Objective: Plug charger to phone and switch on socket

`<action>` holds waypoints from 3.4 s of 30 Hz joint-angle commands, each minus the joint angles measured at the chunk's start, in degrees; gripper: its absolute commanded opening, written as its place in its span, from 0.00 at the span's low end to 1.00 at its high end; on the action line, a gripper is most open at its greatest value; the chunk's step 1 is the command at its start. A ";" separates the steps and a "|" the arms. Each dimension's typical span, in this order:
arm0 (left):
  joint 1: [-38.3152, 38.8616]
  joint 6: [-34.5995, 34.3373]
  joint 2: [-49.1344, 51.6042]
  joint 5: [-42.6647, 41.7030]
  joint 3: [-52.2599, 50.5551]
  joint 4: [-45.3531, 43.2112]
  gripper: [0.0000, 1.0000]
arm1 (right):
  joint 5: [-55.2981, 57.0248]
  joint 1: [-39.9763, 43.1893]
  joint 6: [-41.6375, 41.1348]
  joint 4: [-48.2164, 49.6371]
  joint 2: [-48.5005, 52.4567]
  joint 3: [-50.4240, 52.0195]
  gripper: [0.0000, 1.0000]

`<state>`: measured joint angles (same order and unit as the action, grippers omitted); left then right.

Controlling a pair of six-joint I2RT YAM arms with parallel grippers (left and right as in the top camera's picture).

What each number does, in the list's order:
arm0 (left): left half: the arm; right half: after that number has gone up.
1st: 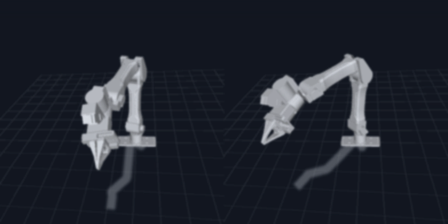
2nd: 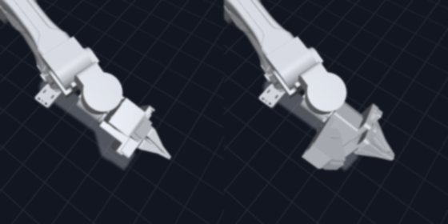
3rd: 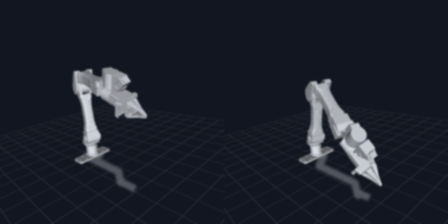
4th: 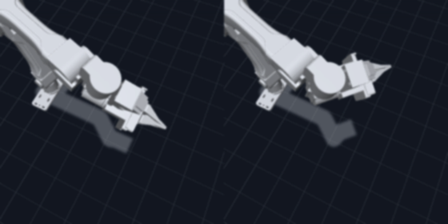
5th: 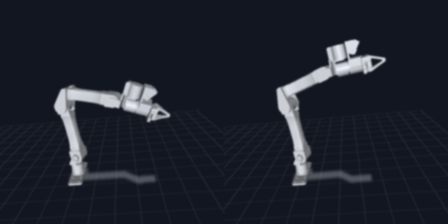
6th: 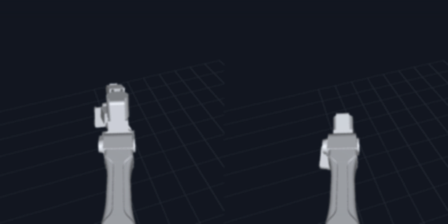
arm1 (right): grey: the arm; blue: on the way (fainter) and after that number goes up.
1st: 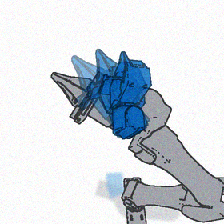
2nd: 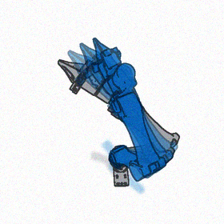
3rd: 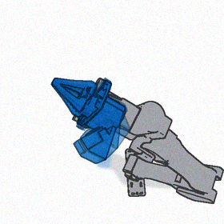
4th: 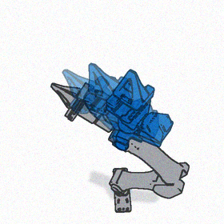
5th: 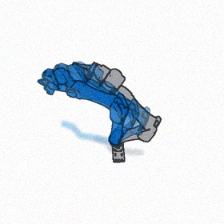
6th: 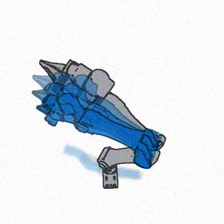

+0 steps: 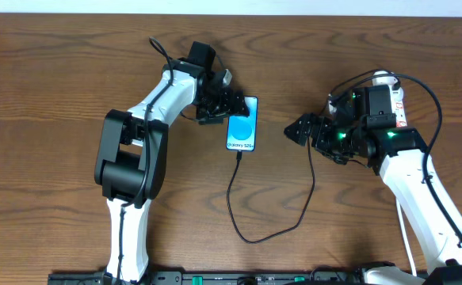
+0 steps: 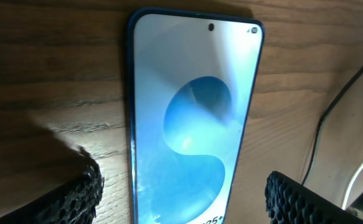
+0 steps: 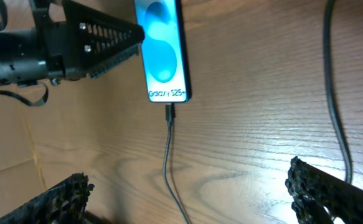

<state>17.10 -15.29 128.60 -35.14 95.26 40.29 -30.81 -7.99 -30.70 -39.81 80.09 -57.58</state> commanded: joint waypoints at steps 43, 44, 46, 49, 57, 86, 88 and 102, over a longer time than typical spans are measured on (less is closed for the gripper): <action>-13.33 -0.04 -28.20 22.77 -1.66 14.51 0.89 | 39.67 26.64 -9.40 -25.66 19.34 -43.87 0.99; -13.33 -0.04 -28.20 22.80 -1.66 14.51 0.89 | 39.65 27.50 -9.33 -24.94 19.96 -43.87 0.99; -13.33 -0.04 -28.20 22.80 -1.66 14.51 0.89 | 39.67 28.94 -8.09 -23.85 21.97 -43.87 0.99; -13.33 -0.04 -28.20 22.80 -1.66 14.53 0.89 | 39.47 29.66 -6.75 -22.25 26.01 -43.87 0.99; -13.33 -0.04 -28.20 22.80 -1.66 14.51 0.89 | 28.76 32.54 -7.93 -19.37 38.03 -43.87 0.99; -13.29 -0.04 -28.17 22.77 -1.66 14.73 0.89 | 28.68 33.20 -7.80 -15.54 47.58 -43.82 0.99; -13.29 -0.04 -28.17 22.77 -1.66 14.73 0.90 | 28.70 33.07 -7.80 -15.45 47.60 -43.80 0.99; -13.29 -0.04 -28.17 22.77 -1.66 14.73 0.90 | 22.69 33.07 -6.71 -15.72 52.37 -43.76 0.99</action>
<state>3.86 -15.25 100.07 -13.13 93.60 54.92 -4.95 25.91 -38.41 -54.37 129.64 -101.86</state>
